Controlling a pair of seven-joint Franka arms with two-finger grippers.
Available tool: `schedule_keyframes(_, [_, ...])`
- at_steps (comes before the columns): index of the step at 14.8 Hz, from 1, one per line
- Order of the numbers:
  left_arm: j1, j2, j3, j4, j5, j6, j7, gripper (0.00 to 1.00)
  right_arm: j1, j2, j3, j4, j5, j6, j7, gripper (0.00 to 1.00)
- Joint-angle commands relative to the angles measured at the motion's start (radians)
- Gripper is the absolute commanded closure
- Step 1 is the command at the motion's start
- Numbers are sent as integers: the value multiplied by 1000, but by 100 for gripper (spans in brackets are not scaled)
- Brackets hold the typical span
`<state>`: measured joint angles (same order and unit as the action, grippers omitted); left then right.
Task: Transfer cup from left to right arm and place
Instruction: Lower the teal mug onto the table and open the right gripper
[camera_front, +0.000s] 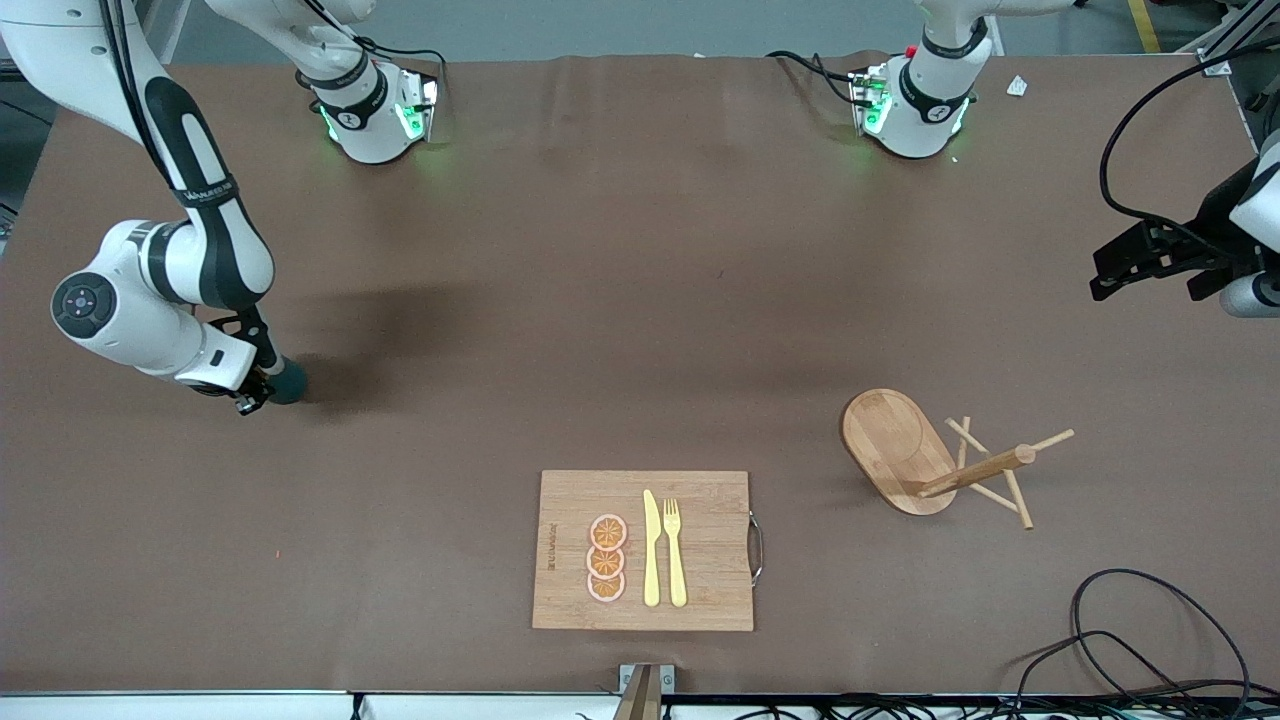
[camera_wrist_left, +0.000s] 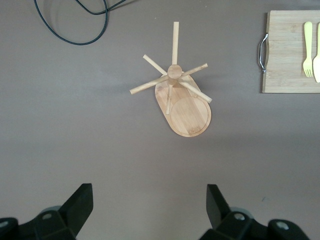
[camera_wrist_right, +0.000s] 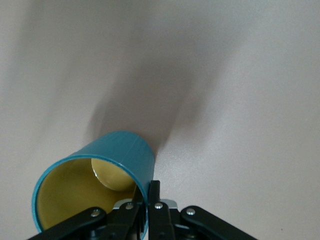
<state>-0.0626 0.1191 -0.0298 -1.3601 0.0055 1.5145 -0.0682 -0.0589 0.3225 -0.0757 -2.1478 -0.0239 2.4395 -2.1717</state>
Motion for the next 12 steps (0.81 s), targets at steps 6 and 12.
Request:
schedule_keyframes(6, [-2, -1, 1, 6, -1, 1, 2, 0, 17, -2, 13, -34, 4, 53, 50, 88])
schedule_keyframes(12, [-5, -1, 1, 6, -1, 1, 1, 0, 13, -37, 11, -30, 4, -8, 105, 0])
